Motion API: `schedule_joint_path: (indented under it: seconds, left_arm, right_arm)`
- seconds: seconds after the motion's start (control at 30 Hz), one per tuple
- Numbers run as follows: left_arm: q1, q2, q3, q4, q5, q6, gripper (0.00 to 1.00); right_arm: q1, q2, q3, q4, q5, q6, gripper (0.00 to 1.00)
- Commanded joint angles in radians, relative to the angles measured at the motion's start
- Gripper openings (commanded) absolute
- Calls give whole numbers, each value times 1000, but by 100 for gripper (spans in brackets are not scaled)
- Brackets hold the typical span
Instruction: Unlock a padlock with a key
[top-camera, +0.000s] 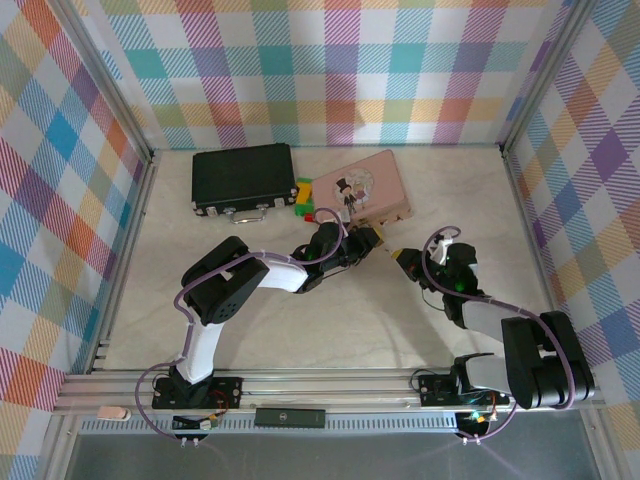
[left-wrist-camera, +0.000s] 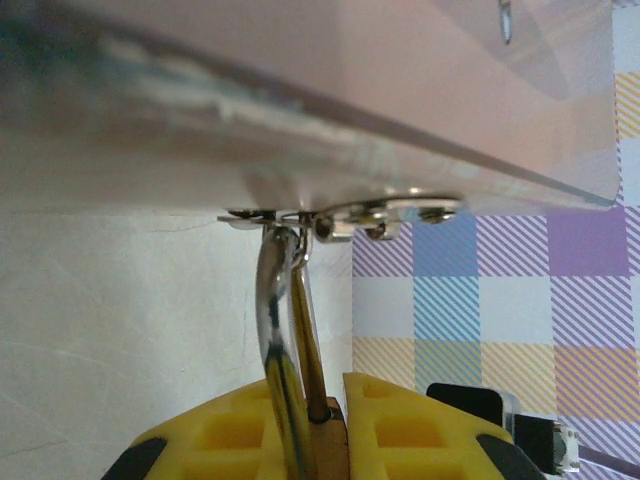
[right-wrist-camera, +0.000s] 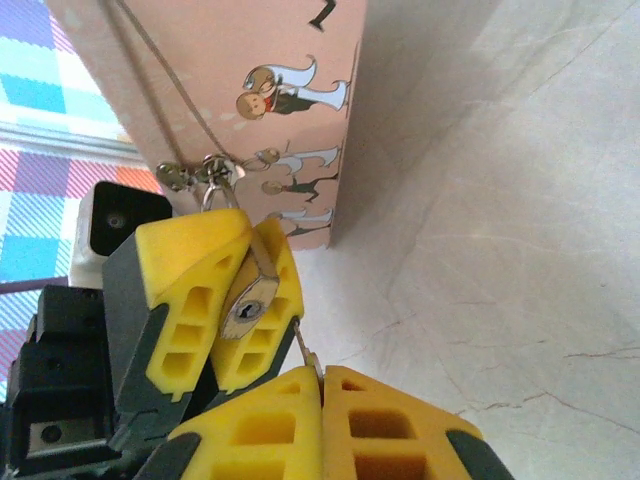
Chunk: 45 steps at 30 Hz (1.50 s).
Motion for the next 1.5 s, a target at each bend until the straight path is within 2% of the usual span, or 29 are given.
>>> schedule_joint_path:
  seconds: [0.0,0.53,1.0,1.27,1.47]
  left_arm:
    - [-12,7,0,32,-20,-61,0]
    - [-18,18,13,28,-23,-62,0]
    - [-19,22,22,22,-22,-68,0]
    - [-22,24,24,22,-31,-69,0]
    - [-26,23,26,23,-35,-72,0]
  right_arm:
    - [0,0,-9,77,21,35,0]
    - [50,110,38,203,7,83,0]
    - [56,97,34,218,17,94,0]
    - [57,34,19,150,40,79,0]
    - [60,64,29,181,40,92,0]
